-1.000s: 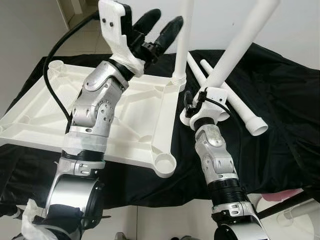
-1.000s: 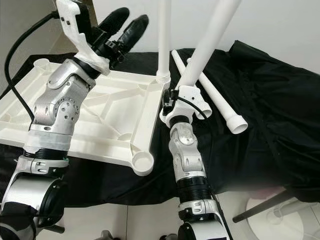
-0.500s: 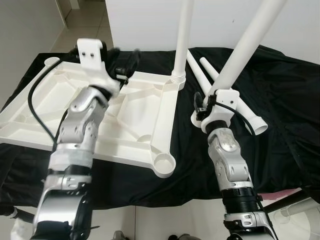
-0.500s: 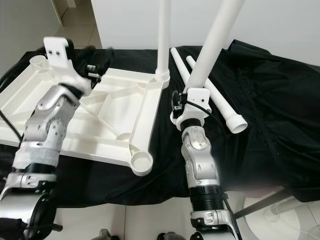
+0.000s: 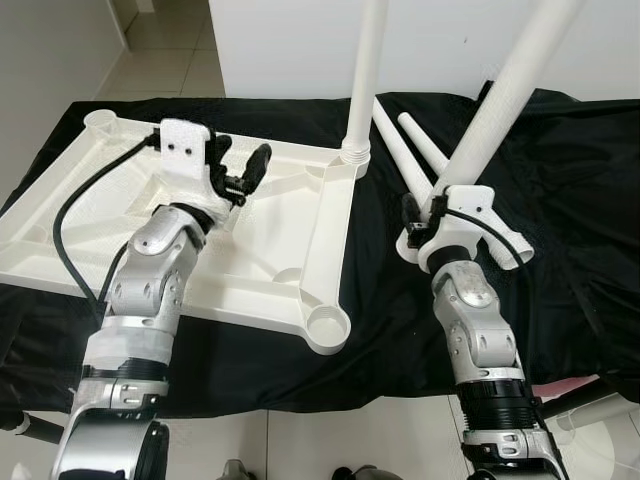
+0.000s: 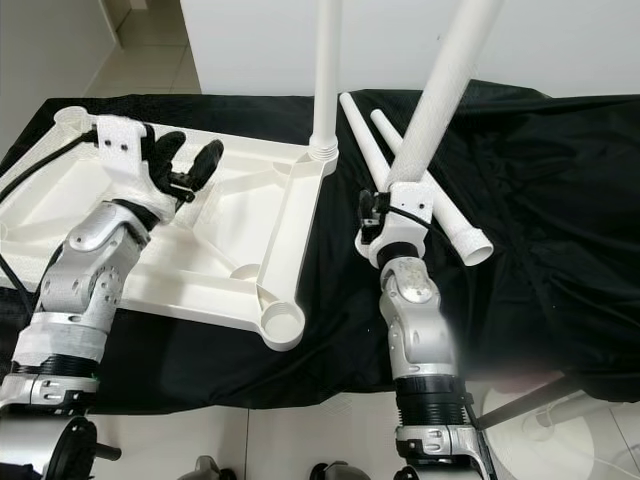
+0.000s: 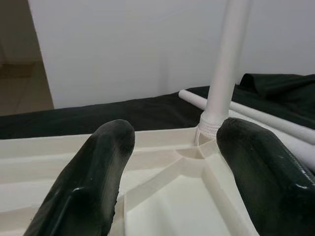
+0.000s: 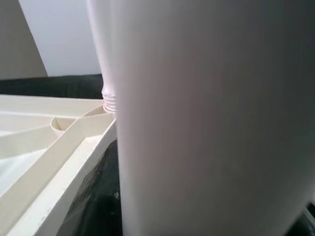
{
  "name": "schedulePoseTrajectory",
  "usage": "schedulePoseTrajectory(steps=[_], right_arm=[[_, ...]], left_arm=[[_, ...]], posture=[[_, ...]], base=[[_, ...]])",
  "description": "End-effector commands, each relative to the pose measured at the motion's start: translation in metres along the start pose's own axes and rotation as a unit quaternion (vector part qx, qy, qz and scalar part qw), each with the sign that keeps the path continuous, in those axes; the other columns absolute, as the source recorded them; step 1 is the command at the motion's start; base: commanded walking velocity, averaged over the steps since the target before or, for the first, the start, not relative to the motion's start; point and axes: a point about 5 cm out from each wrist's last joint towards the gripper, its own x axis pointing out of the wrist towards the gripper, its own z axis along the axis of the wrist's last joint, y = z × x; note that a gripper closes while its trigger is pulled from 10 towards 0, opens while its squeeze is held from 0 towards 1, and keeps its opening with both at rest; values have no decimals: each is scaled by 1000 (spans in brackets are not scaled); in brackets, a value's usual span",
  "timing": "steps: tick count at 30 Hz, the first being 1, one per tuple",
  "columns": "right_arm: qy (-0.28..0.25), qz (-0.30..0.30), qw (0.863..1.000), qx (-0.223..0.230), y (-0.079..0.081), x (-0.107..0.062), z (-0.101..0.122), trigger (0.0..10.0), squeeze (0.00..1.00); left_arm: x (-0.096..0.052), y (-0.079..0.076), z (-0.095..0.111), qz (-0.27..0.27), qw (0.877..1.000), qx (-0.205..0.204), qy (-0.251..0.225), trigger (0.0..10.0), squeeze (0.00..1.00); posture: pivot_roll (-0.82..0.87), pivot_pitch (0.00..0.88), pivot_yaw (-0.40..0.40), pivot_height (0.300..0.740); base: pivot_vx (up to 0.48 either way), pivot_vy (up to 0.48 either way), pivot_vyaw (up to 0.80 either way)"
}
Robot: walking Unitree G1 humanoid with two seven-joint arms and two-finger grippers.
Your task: Building children table
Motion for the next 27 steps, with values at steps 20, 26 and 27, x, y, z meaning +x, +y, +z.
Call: schedulePoseTrajectory(steps=[20, 26, 27], right_arm=[[-19, 30, 999, -19, -11, -8, 8, 10000, 0], [-18, 24, 999, -19, -11, -9, 7, 10000, 0], [-18, 23, 999, -19, -11, -9, 7, 10000, 0]], left_arm=[[-58, -39, -25, -293, 954, 21, 58, 10000, 0], [-74, -50, -29, -335, 939, 6, 80, 10000, 0], [-76, -52, -30, -341, 936, 4, 85, 10000, 0]], posture=[[-30, 106, -8, 740], [-30, 108, 13, 740], [-33, 106, 15, 740]], base=[[0, 0, 0], [0, 0, 0], [0, 0, 0]])
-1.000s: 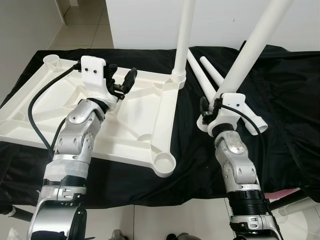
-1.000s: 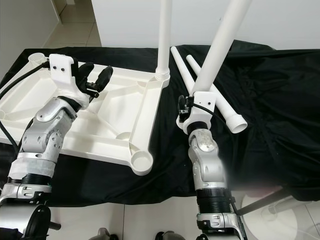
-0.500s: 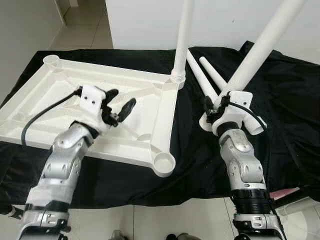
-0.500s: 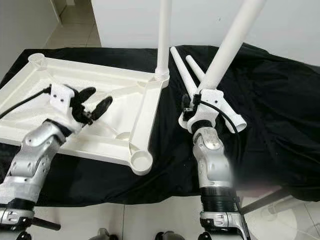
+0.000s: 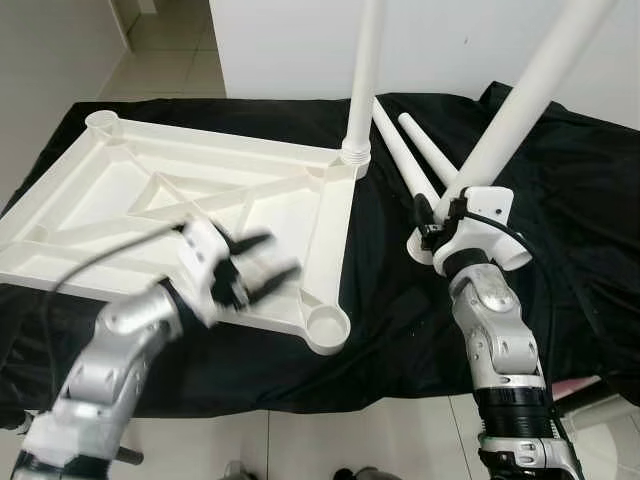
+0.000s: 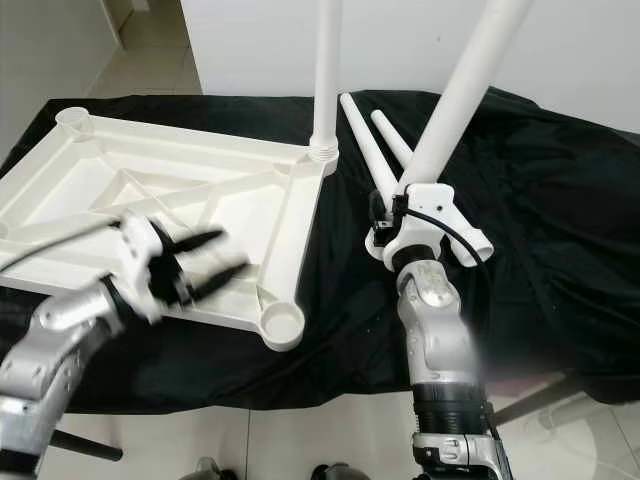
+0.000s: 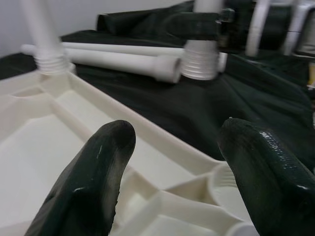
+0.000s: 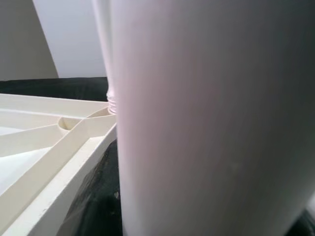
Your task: Building children table
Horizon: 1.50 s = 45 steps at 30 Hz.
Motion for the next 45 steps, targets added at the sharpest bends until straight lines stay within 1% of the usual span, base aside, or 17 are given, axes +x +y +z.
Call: schedulePoseTrajectory(steps=[1, 6, 11, 12, 13, 15, 16, 20, 22, 28, 31, 38, 40, 41, 43, 44, 45], right_arm=[[-10, -2, 1000, -5, 0, -2, 3, 10000, 0], [-10, -6, 1000, -13, 0, -4, 0, 10000, 0], [-9, -6, 1000, -16, 0, -5, 0, 10000, 0], [-10, -6, 1000, -17, 0, -4, 0, 10000, 0], [-10, -6, 1000, -17, 0, -4, 0, 10000, 0], [-13, -6, 1000, -20, -1, -3, 2, 10000, 0], [-13, -6, 1000, -20, -1, -3, 2, 10000, 0], [-14, -8, 1000, -23, -1, -2, 3, 10000, 0], [-14, -8, 1000, -24, 0, -1, 2, 10000, 0], [-15, -7, 999, -29, 0, 0, 2, 10000, 0], [-15, -8, 999, -31, -1, 0, 2, 10000, 0], [-15, -12, 999, -33, -2, 0, 3, 10000, 0], [-15, -12, 999, -32, -1, 1, 3, 10000, 0], [-15, -12, 999, -32, -1, 1, 3, 10000, 0], [-15, -11, 999, -33, 0, 1, 3, 10000, 0], [-15, -11, 999, -33, 0, 1, 3, 10000, 0], [-15, -11, 999, -33, 1, 2, 3, 10000, 0]], left_arm=[[-2, -4, 1, -23, 1000, 1, 9, 10000, 0], [-6, -21, -9, -63, 997, -20, 32, 10000, 0], [-6, -27, -20, -76, 995, -27, 58, 10000, 0], [-7, -27, -24, -75, 994, -31, 69, 10000, 0], [-7, -27, -24, -75, 994, -31, 69, 10000, 0], [-8, -26, -33, -70, 993, -23, 97, 10000, 0], [-8, -26, -33, -70, 993, -23, 97, 10000, 0], [-10, -21, -42, -58, 990, -15, 125, 10000, 0], [-12, -18, -48, -54, 988, -3, 145, 10000, 0], [-18, -17, -55, -63, 983, 18, 170, 10000, 0], [-18, -17, -56, -64, 983, 20, 171, 10000, 0], [-14, -16, -57, -72, 981, 37, 173, 10000, 0], [-6, -16, -56, -75, 982, 48, 167, 10000, 0], [-6, -16, -56, -75, 982, 48, 167, 10000, 0], [1, -16, -57, -77, 982, 52, 162, 10000, 0], [1, -16, -57, -77, 982, 52, 162, 10000, 0], [9, -16, -55, -74, 985, 44, 150, 10000, 0]], posture=[[-33, 106, 15, 740], [-35, 108, 20, 740], [-39, 106, 19, 740], [-39, 105, 20, 740], [-39, 105, 20, 740], [-40, 105, 19, 740], [-40, 105, 19, 740], [-39, 105, 19, 740], [-35, 105, 18, 740], [-40, 104, 18, 740], [-41, 103, 18, 740], [-46, 102, 19, 740], [-48, 105, 19, 740], [-48, 105, 19, 740], [-48, 107, 19, 740], [-48, 107, 19, 740], [-50, 111, 19, 740]], base=[[0, 0, 0], [0, 0, 0], [0, 0, 0], [0, 0, 0], [0, 0, 0], [0, 0, 0], [0, 0, 0], [0, 0, 0], [0, 0, 0], [0, 0, 0], [0, 0, 0], [0, 0, 0], [0, 0, 0], [0, 0, 0], [0, 0, 0], [0, 0, 0], [0, 0, 0]])
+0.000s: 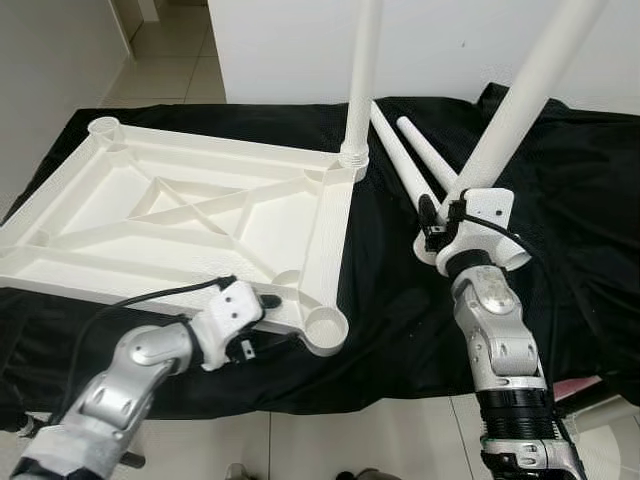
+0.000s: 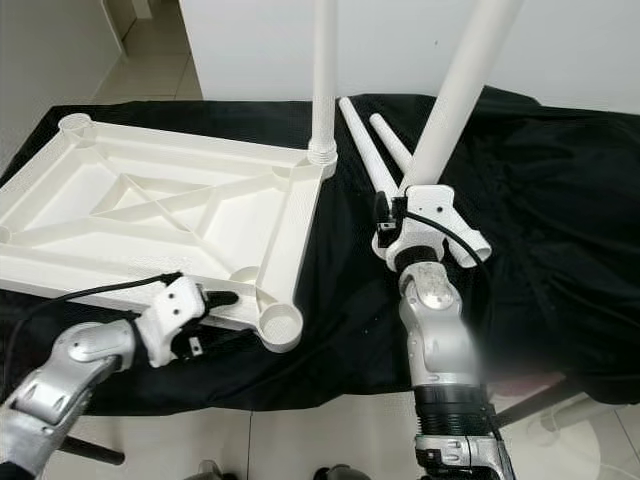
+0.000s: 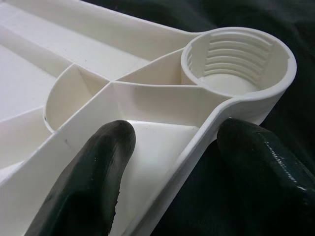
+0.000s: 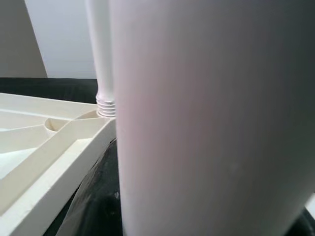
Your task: Building children table
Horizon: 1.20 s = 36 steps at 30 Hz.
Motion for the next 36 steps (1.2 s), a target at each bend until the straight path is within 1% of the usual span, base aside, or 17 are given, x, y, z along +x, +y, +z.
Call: schedulePoseTrajectory(steps=[1, 2, 3, 4, 5, 6, 9, 10, 13, 16, 17, 20, 21, 23, 32, 33, 36], right_arm=[[-9, 2, 1000, 3, 3, 2, 3, 10000, 0], [-10, 3, 1000, 3, 3, 2, 3, 10000, 0], [-10, 3, 1000, 3, 3, 2, 3, 10000, 0], [-11, 3, 1000, 3, 4, 2, 3, 10000, 0], [-11, 3, 1000, 3, 4, 2, 3, 10000, 0], [-12, 2, 1000, 4, 4, 3, 4, 10000, 0], [-13, -1, 1000, 5, 4, 3, 4, 10000, 0], [-13, -1, 1000, 5, 4, 3, 4, 10000, 0], [-14, -2, 1000, 6, 4, 4, 4, 10000, 0], [-16, -4, 1000, 8, 4, 4, 4, 10000, 0], [-16, -4, 1000, 8, 4, 4, 4, 10000, 0], [-18, -5, 1000, 7, 4, 4, 5, 10000, 0], [-18, -5, 1000, 7, 4, 4, 5, 10000, 0], [-17, -1, 1000, 6, 6, 3, 4, 10000, 0], [-14, 6, 1000, 5, 9, 0, 2, 10000, 0], [-18, 9, 1000, 9, 10, -1, 3, 10000, 0], [-20, 10, 1000, 11, 11, -2, 3, 10000, 0]], left_arm=[[8, -4, 0, -22, 1000, -4, -5, 10000, 0], [14, -4, 4, -20, 1000, -10, -15, 10000, 0], [14, -4, 4, -20, 1000, -10, -15, 10000, 0], [20, -4, 8, -20, 999, -11, -25, 10000, 0], [20, -4, 8, -20, 999, -11, -25, 10000, 0], [27, -4, 13, -19, 999, -11, -35, 10000, 0], [39, -5, 21, -20, 998, -7, -51, 10000, 0], [39, -5, 21, -20, 998, -7, -51, 10000, 0], [44, -6, 23, -21, 998, -6, -57, 10000, 0], [52, -5, 28, -15, 998, -5, -67, 10000, 0], [52, -5, 28, -15, 998, -5, -67, 10000, 0], [62, -2, 36, -3, 997, -7, -80, 10000, 0], [62, -2, 36, -3, 997, -7, -80, 10000, 0], [67, 1, 39, 13, 996, -5, -84, 10000, 0], [69, 3, 40, 20, 996, 4, -85, 10000, 0], [67, 6, 42, 24, 996, 7, -86, 10000, 0], [66, 9, 43, 27, 996, 10, -87, 10000, 0]], posture=[[-50, 111, 19, 740], [-51, 111, 20, 740], [-51, 111, 20, 740], [-55, 112, 22, 740], [-55, 112, 22, 740], [-55, 113, 23, 740], [-59, 112, 27, 740], [-59, 112, 27, 740], [-59, 112, 26, 740], [-61, 112, 28, 740], [-61, 112, 28, 740], [-61, 110, 28, 740], [-61, 110, 28, 740], [-60, 112, 28, 740], [-60, 116, 31, 740], [-61, 115, 32, 740], [-61, 115, 32, 740]], base=[[0, 0, 0], [0, 0, 0], [0, 0, 0], [0, 0, 0], [0, 0, 0], [0, 0, 0], [0, 0, 0], [0, 0, 0], [0, 0, 0], [0, 0, 0], [0, 0, 0], [0, 0, 0], [0, 0, 0], [0, 0, 0], [0, 0, 0], [0, 0, 0], [0, 0, 0]])
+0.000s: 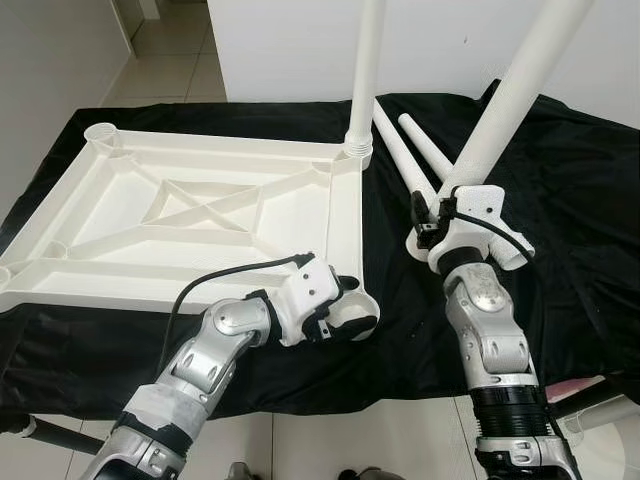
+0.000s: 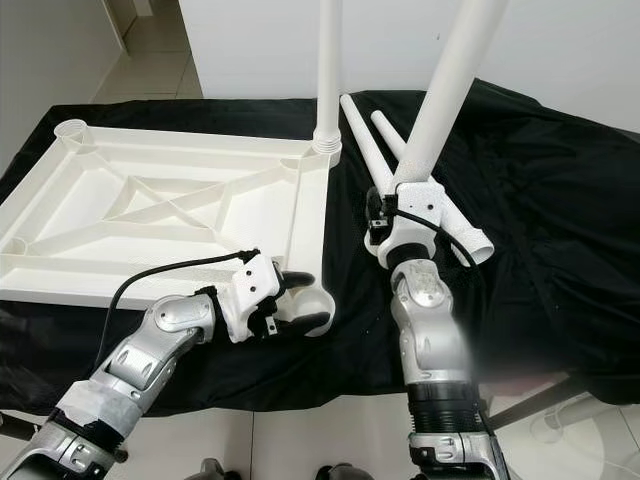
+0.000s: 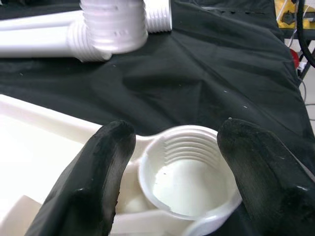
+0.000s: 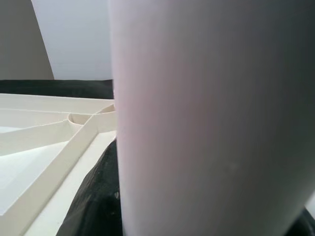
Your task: Building children table
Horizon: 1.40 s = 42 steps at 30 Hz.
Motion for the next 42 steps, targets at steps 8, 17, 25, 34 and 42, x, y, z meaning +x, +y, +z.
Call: schedulePoseTrajectory(steps=[8, 17, 25, 34, 42], right_arm=[[-18, 32, 999, -7, 7, -7, 2, 10000, 0], [-16, 26, 999, -11, 4, -9, 1, 10000, 0], [-12, 22, 999, -21, -1, -8, -1, 10000, 0], [-9, 21, 999, -25, -2, -8, -3, 10000, 0], [-8, 23, 999, -27, -1, -8, -4, 10000, 0]], left_arm=[[-30, 28, 9, 56, 998, -18, -12, 10000, 0], [-52, 21, -3, 38, 999, -16, 25, 10000, 0], [-68, 20, -19, 37, 997, -14, 71, 10000, 0], [-86, 9, -20, -1, 996, -65, 68, 10000, 0], [-95, 3, -28, -22, 993, -63, 102, 10000, 0]], posture=[[-54, 111, 30, 740], [-58, 103, 31, 740], [-60, 93, 26, 740], [-56, 81, 26, 740], [-51, 82, 28, 740]], base=[[0, 0, 0], [0, 0, 0], [0, 0, 0], [0, 0, 0], [0, 0, 0]])
